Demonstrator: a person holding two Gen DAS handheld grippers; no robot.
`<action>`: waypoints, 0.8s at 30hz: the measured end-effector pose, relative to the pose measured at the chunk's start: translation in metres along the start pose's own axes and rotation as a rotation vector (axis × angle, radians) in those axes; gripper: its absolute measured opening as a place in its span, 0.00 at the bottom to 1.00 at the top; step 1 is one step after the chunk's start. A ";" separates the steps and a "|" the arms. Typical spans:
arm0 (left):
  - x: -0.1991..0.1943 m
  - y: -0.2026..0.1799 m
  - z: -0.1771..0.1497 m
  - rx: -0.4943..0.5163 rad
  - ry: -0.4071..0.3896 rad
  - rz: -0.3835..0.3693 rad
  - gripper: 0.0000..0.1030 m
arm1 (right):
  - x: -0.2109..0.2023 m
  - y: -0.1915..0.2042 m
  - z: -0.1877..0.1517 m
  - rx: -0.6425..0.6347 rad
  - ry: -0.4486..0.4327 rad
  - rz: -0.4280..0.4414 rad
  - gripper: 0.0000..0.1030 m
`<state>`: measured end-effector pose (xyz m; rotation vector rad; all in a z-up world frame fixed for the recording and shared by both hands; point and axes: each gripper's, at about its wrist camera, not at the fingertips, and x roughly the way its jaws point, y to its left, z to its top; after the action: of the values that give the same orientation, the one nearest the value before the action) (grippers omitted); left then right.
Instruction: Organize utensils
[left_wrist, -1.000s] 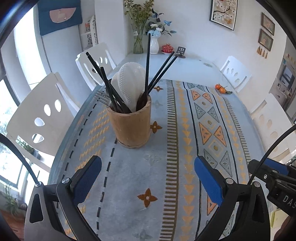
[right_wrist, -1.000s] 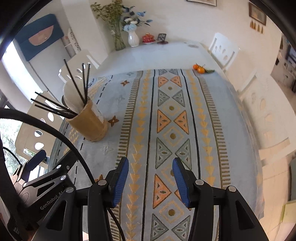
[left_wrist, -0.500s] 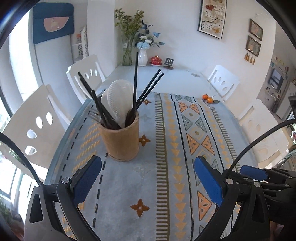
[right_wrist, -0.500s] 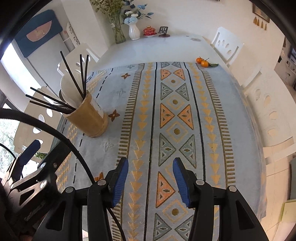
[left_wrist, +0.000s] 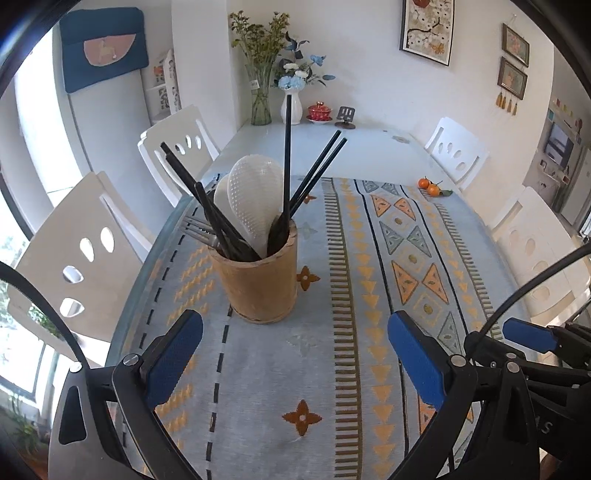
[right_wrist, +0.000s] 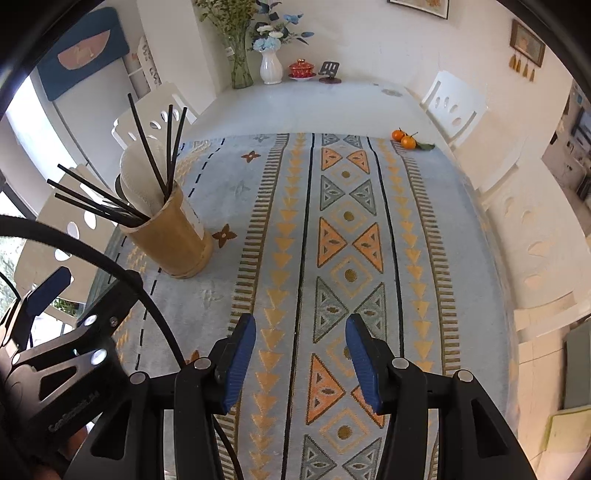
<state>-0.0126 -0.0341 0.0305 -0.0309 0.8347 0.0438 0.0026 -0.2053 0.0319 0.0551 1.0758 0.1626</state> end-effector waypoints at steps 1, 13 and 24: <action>0.002 0.001 0.000 -0.004 0.006 -0.007 0.98 | 0.000 0.000 0.000 0.005 0.004 0.004 0.47; 0.010 -0.005 -0.003 0.029 0.044 -0.051 0.98 | 0.007 -0.006 -0.001 0.048 0.037 -0.033 0.48; 0.013 -0.006 -0.004 0.047 0.049 -0.055 0.98 | 0.013 -0.007 -0.004 0.073 0.060 -0.022 0.48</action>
<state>-0.0066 -0.0395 0.0188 -0.0103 0.8835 -0.0283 0.0060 -0.2105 0.0179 0.1050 1.1419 0.1055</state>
